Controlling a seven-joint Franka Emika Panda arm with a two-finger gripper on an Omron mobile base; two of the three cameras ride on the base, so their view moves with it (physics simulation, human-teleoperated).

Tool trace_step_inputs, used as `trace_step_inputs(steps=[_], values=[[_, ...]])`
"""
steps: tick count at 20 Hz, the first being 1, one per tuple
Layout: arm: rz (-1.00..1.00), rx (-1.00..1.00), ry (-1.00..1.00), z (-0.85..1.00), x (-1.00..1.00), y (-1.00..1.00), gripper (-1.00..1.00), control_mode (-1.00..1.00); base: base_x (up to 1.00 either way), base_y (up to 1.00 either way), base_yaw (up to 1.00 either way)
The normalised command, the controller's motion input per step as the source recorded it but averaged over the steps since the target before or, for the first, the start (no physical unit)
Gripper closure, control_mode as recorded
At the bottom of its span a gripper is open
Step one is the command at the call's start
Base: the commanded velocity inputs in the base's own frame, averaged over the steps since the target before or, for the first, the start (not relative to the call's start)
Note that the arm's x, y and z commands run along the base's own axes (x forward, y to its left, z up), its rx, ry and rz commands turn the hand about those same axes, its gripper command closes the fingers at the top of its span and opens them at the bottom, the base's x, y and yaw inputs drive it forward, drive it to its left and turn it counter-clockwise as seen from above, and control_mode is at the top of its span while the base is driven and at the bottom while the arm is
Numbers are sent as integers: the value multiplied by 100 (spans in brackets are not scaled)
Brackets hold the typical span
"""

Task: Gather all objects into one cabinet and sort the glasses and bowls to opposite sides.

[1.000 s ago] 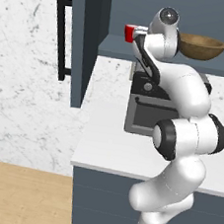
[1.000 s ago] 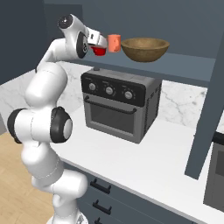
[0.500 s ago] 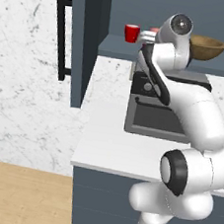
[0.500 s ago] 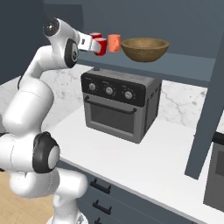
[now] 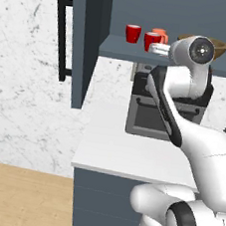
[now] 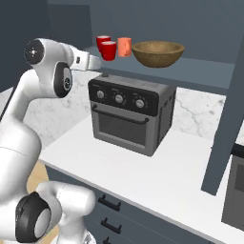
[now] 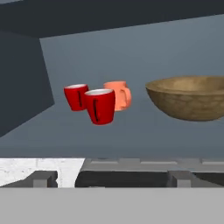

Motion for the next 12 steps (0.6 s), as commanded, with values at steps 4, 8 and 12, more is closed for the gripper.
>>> trace_step_inputs(steps=[4, 8, 12], values=[[0, 0, -13, 21, -100, -5, -100, -100, 0, 0, 0], [-2, 0, -13, 3, -100, 0, -100, -100, 0, 0, 0], [-4, 0, -13, 3, -100, 0, -100, -100, 0, 0, 0]])
